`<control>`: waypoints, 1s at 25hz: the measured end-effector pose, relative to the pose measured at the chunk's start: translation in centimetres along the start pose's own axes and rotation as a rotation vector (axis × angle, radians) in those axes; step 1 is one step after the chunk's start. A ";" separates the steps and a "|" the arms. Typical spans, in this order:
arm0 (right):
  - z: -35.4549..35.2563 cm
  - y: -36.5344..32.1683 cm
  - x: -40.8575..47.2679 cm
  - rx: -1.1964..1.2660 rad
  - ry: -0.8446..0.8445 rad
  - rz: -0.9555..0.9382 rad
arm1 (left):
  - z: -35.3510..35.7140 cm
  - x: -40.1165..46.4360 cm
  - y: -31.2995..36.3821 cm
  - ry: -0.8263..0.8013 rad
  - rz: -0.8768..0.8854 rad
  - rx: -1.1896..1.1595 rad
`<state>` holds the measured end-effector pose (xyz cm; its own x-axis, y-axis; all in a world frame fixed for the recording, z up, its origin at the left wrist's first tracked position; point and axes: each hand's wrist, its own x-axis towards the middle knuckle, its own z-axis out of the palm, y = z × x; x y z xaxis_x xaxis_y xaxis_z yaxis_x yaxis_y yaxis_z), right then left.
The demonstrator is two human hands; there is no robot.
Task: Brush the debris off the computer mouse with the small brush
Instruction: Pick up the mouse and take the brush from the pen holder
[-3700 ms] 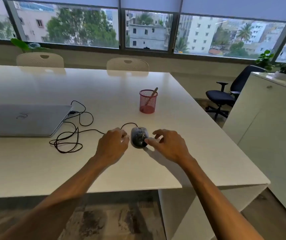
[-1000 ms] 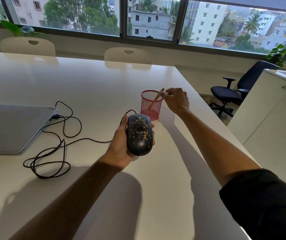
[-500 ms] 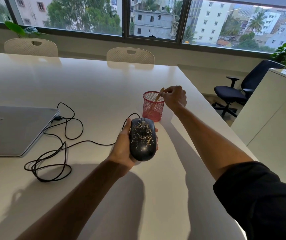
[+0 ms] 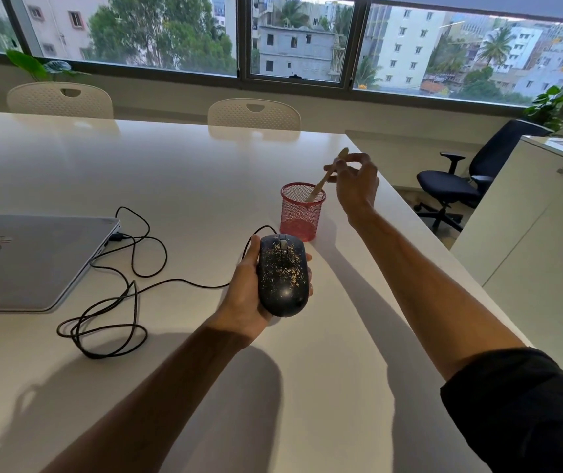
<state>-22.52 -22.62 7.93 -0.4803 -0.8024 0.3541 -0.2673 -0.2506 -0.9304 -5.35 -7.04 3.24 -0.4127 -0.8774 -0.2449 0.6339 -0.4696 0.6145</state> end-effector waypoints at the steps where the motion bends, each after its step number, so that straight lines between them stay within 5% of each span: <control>1: -0.6 -0.6 -0.5 0.040 0.005 0.002 | 0.2 -0.3 0.0 -0.016 0.014 0.011; 25: -15.8 -9.4 -28.5 0.332 -0.058 0.129 | -1.3 -15.6 -5.4 -0.109 0.046 0.063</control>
<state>-19.49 11.19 8.07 -0.4415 -0.8660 0.2346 0.0831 -0.2998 -0.9504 -1.51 9.08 2.74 -0.4549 -0.8804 -0.1341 0.6132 -0.4189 0.6697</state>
